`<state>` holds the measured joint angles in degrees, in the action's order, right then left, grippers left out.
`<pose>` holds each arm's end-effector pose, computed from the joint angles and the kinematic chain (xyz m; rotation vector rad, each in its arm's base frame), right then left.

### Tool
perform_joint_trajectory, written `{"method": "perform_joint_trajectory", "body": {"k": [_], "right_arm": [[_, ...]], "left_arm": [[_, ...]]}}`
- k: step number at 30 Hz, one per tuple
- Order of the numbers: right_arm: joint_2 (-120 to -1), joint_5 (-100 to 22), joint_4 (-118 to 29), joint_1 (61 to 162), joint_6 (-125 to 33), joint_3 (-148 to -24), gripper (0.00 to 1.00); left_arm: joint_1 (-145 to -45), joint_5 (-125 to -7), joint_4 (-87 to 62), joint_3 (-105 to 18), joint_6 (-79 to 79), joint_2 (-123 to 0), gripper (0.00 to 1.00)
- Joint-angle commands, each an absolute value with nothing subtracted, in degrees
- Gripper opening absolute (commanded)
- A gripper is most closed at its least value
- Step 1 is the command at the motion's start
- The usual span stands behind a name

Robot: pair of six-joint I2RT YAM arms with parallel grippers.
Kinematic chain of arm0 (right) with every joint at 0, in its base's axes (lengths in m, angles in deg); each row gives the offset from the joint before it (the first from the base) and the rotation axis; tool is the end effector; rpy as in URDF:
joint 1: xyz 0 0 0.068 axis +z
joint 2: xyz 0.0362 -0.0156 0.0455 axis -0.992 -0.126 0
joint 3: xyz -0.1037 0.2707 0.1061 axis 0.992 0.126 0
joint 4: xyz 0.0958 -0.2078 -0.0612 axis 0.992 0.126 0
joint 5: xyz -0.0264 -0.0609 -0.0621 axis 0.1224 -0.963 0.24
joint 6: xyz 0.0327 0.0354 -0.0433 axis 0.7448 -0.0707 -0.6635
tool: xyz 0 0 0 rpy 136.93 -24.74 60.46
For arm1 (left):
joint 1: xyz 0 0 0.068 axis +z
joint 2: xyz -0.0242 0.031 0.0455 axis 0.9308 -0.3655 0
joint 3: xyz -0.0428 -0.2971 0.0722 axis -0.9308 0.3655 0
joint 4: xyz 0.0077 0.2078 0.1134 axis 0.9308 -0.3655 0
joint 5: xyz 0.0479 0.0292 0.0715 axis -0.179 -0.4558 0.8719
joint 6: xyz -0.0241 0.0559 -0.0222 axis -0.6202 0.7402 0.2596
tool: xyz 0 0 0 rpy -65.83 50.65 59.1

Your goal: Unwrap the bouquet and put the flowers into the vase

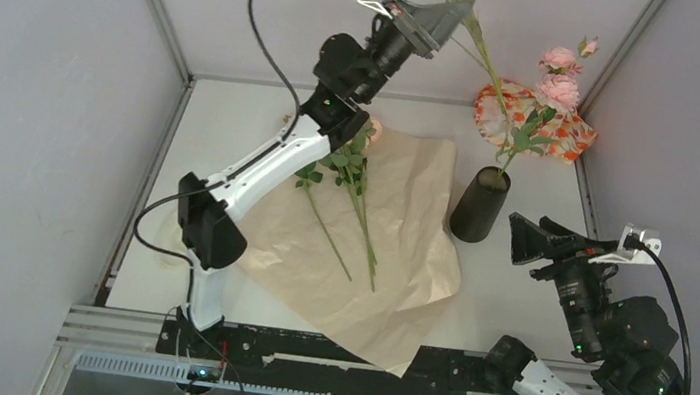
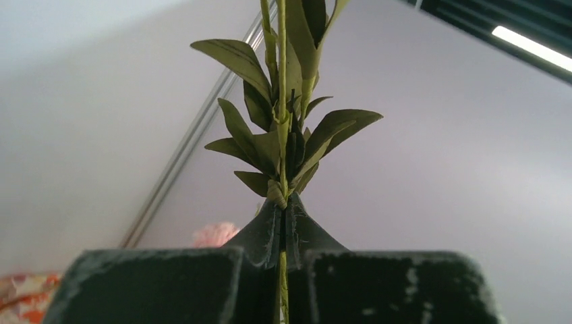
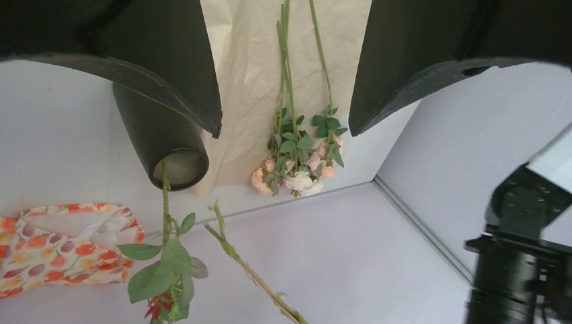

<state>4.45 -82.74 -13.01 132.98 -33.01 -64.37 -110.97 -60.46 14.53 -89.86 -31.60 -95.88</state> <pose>0.0107 -0.0332 0.3903 0.1165 1.5077 0.5243 0.3139 -0.2897 0.5652 0.0395 0.9974 -1.3965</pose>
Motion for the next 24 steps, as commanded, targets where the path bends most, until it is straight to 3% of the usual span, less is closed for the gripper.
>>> {"method": "perform_joint_trajectory", "body": {"k": [1,24], "right_arm": [[5.8,-84.5,-12.3,133.4,-33.9,-64.6,0.78],[5.5,-84.4,-12.3,133.3,-33.6,-64.6,0.78]], "left_arm": [[-111.1,-62.7,15.3,-94.6,-36.9,-98.0,0.0],[-111.1,-63.2,14.5,-79.6,-34.9,-101.2,0.0]]}}
